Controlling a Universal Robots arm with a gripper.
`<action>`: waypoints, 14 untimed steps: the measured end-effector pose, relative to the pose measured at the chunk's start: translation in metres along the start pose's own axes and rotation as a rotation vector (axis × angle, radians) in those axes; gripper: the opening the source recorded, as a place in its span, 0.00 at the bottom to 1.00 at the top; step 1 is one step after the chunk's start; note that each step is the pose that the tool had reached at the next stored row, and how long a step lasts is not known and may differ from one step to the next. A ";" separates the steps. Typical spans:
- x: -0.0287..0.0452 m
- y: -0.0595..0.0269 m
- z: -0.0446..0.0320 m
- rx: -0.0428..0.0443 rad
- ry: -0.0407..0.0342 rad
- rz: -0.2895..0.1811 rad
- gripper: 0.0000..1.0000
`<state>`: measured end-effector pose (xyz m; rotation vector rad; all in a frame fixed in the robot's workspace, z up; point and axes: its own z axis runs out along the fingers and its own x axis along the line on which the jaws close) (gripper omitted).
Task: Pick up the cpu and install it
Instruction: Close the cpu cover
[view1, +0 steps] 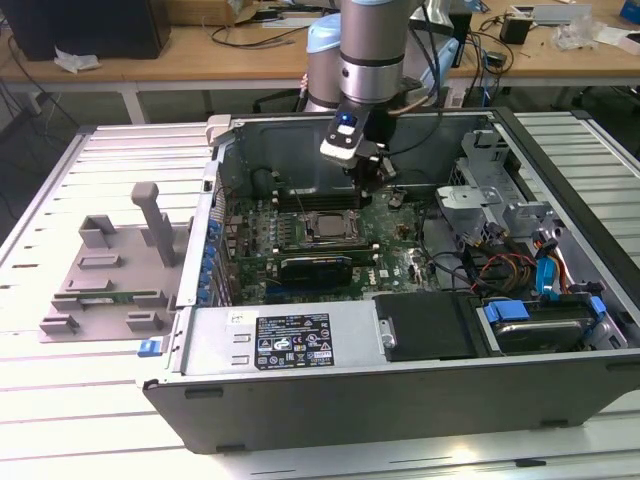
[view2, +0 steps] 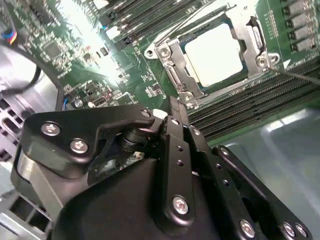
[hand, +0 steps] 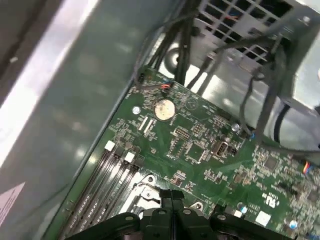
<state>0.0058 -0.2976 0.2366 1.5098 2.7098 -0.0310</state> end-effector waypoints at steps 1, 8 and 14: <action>0.0000 0.0000 0.0001 -0.0030 0.0001 -0.067 0.11; 0.0000 0.0000 0.0008 -0.0105 0.0004 -0.234 0.11; 0.0001 0.0000 0.0014 -0.0164 0.0006 -0.370 0.11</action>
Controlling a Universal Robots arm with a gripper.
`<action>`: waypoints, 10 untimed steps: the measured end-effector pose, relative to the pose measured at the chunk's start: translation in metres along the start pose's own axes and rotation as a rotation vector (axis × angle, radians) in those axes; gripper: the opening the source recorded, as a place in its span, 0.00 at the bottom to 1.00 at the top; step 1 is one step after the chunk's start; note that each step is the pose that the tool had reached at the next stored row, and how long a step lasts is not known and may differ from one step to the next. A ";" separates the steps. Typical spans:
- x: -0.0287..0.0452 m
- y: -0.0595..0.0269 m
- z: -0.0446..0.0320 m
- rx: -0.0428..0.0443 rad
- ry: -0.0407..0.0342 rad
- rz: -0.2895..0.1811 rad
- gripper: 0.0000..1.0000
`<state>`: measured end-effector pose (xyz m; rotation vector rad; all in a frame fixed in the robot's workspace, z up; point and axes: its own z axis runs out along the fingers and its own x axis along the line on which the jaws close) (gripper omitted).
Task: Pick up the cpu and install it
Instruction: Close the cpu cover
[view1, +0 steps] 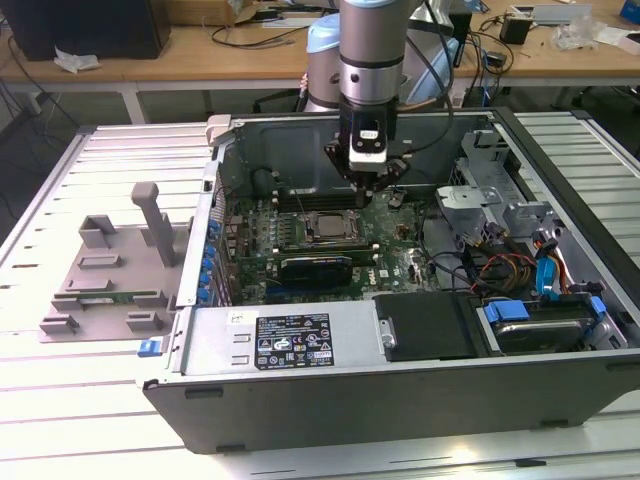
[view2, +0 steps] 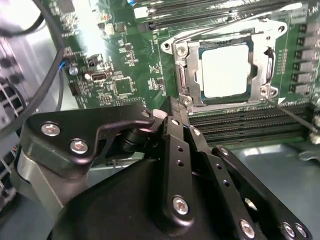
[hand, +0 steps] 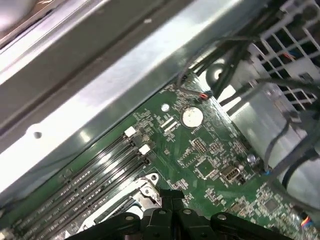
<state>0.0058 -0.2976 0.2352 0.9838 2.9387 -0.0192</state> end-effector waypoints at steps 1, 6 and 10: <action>0.0000 0.0000 0.0001 -0.0009 0.0001 -0.019 0.11; 0.0000 0.0000 0.0008 -0.0057 0.0002 -0.127 0.11; 0.0001 0.0000 0.0015 -0.0116 0.0004 -0.262 0.11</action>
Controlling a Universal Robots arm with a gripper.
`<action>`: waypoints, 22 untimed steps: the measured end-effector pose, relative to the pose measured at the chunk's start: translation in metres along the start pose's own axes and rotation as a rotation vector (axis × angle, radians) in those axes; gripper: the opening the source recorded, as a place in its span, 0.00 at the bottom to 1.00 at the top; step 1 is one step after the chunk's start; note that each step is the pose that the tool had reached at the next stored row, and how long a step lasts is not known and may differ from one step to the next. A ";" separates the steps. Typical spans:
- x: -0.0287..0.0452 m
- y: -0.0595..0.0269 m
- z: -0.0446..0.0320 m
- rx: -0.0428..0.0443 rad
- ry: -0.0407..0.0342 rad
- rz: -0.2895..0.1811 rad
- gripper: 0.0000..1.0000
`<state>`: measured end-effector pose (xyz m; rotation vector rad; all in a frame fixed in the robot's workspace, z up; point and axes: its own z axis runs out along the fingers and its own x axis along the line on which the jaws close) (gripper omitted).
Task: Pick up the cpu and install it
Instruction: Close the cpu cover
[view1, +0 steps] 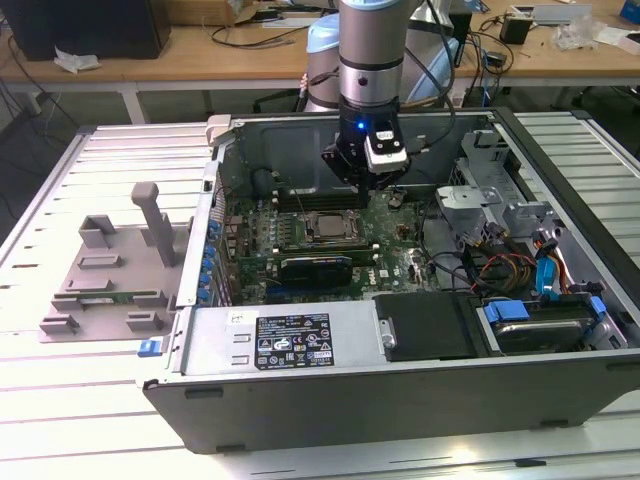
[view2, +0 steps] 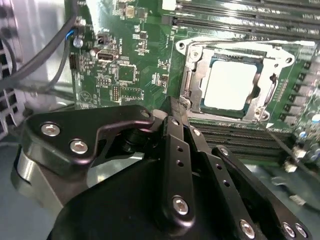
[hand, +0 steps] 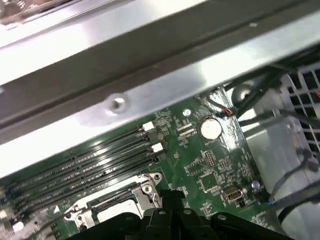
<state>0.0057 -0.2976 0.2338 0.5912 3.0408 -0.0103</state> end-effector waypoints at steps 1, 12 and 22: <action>0.0000 0.0000 0.0001 -0.0007 0.0000 -0.017 0.11; 0.0000 0.0000 0.0014 -0.0132 0.0006 -0.299 0.11; 0.0000 0.0000 0.0018 -0.0138 0.0149 -0.375 0.11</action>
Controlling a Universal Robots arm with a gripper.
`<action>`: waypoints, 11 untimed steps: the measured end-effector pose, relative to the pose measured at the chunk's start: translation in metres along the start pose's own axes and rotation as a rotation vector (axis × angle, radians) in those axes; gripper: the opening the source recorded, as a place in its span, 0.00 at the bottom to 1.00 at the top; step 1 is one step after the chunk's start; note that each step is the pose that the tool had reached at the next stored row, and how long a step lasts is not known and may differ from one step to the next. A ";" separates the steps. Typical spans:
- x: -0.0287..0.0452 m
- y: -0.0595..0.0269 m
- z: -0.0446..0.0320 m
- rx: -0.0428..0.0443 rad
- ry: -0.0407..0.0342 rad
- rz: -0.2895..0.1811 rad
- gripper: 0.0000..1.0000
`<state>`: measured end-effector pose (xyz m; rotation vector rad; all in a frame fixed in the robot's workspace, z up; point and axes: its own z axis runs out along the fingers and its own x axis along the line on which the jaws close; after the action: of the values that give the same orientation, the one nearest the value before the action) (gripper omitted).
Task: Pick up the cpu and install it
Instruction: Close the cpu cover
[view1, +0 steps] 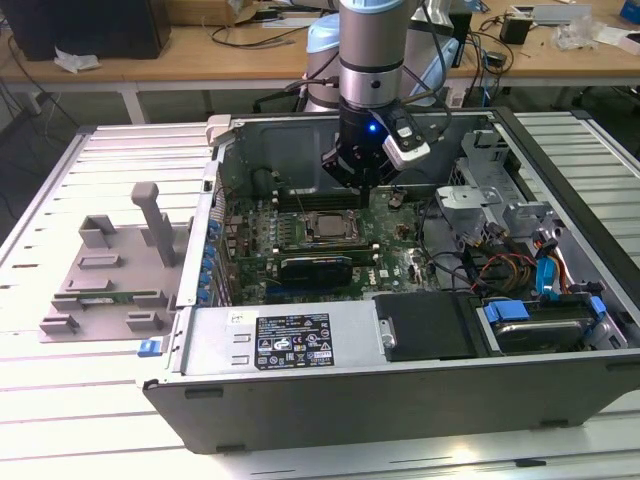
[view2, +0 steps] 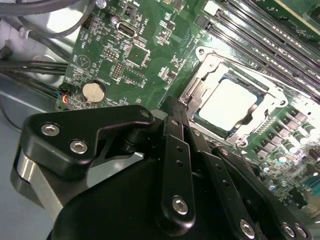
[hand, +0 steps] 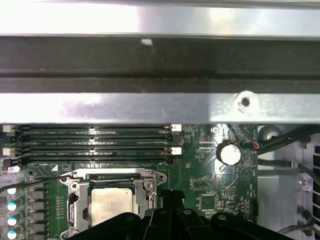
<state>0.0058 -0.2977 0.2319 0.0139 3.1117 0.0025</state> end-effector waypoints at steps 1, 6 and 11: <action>0.0000 0.0001 0.0002 0.0003 0.0151 0.000 0.11; 0.0001 -0.0001 0.0002 0.0001 0.0182 0.000 0.11; 0.0027 -0.0046 0.0004 0.0002 0.0195 0.000 0.11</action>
<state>0.0031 -0.3022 0.2315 0.0141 3.1313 0.0023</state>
